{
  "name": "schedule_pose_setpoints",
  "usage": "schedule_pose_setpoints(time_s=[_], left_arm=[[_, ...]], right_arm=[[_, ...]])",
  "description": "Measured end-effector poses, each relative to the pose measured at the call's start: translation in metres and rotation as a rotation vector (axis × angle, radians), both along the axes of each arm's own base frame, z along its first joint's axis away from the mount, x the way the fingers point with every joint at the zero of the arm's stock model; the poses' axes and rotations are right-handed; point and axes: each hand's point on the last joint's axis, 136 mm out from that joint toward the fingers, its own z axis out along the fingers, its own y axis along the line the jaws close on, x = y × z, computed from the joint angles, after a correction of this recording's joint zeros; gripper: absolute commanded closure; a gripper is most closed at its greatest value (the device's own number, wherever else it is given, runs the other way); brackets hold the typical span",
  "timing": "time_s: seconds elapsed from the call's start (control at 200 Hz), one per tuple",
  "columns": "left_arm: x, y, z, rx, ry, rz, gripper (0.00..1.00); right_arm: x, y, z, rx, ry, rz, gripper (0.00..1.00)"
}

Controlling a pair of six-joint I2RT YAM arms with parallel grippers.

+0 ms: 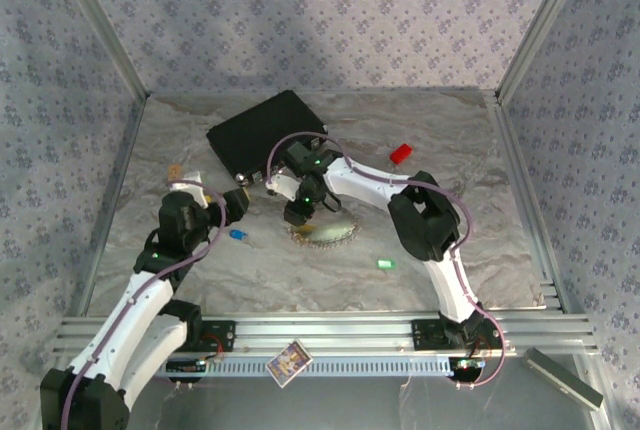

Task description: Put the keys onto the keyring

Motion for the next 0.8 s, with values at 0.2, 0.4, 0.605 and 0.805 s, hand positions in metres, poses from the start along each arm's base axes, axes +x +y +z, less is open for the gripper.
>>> schedule_pose_setpoints(time_s=[0.2, 0.4, 0.605, 0.805], left_arm=[[-0.002, 0.002, -0.004, 0.004, 0.013, 0.009, 0.00], [-0.003, 0.002, -0.004, -0.001, 0.015, 0.011, 0.00], [-0.003, 0.003, -0.004, -0.002, 0.013, 0.015, 0.00], [-0.003, 0.003, -0.001, -0.007, 0.007, 0.017, 0.00]], right_arm=[[0.000, 0.000, -0.008, -0.030, 0.030, 0.000, 0.70], [0.001, 0.003, -0.009, -0.032, 0.039, 0.005, 0.75], [0.001, 0.002, -0.015, -0.049, 0.054, 0.005, 0.77], [0.001, 0.002, -0.016, -0.056, 0.060, 0.005, 0.84]])
